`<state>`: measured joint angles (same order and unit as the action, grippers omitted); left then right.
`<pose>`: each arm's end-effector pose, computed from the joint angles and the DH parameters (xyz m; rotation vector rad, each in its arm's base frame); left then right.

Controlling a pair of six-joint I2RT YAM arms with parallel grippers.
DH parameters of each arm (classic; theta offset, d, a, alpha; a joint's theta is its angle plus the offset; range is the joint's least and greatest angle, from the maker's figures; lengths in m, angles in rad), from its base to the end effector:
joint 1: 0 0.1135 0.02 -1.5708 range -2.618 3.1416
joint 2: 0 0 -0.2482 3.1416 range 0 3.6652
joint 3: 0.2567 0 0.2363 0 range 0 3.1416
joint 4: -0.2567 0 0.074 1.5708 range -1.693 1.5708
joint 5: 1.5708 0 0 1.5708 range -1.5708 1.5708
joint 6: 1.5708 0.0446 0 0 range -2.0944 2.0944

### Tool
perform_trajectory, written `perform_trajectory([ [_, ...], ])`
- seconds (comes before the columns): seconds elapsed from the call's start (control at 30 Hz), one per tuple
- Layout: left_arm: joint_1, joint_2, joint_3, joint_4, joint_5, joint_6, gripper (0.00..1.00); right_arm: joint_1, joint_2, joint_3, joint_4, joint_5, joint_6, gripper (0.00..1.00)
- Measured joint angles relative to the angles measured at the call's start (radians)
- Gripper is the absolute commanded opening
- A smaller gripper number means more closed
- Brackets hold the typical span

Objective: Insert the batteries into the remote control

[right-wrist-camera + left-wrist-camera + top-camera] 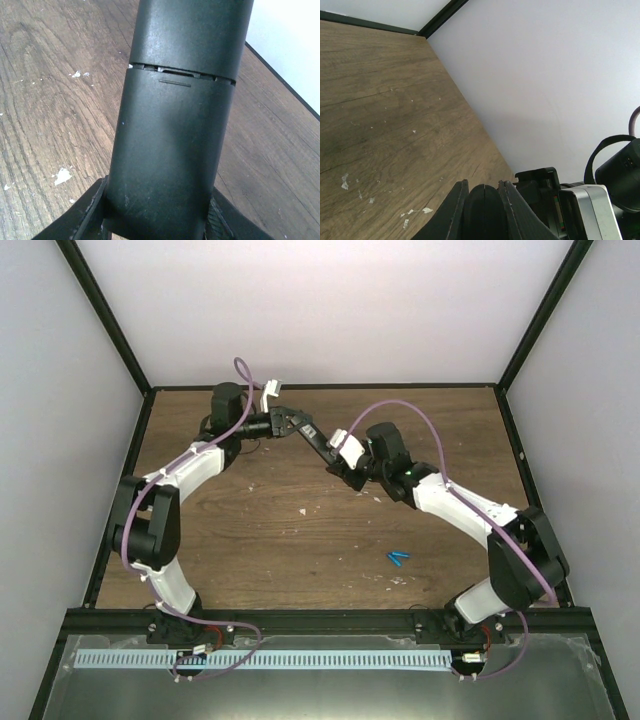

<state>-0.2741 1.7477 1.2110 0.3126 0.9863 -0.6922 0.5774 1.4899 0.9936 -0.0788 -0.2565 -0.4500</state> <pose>0.3624 -0.1405 0.2706 0.3845 1.9367 -1.5362 0.2685 0.1884 0.2411 -1.1820 1.7898 0.3494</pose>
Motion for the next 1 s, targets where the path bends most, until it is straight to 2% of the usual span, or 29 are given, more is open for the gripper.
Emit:
perform_trajectory([
  [1.0,0.013,0.053,0.040,-0.094,0.024,0.025,0.00,0.000,0.019,-0.011,-0.010,0.005,0.016,0.33],
])
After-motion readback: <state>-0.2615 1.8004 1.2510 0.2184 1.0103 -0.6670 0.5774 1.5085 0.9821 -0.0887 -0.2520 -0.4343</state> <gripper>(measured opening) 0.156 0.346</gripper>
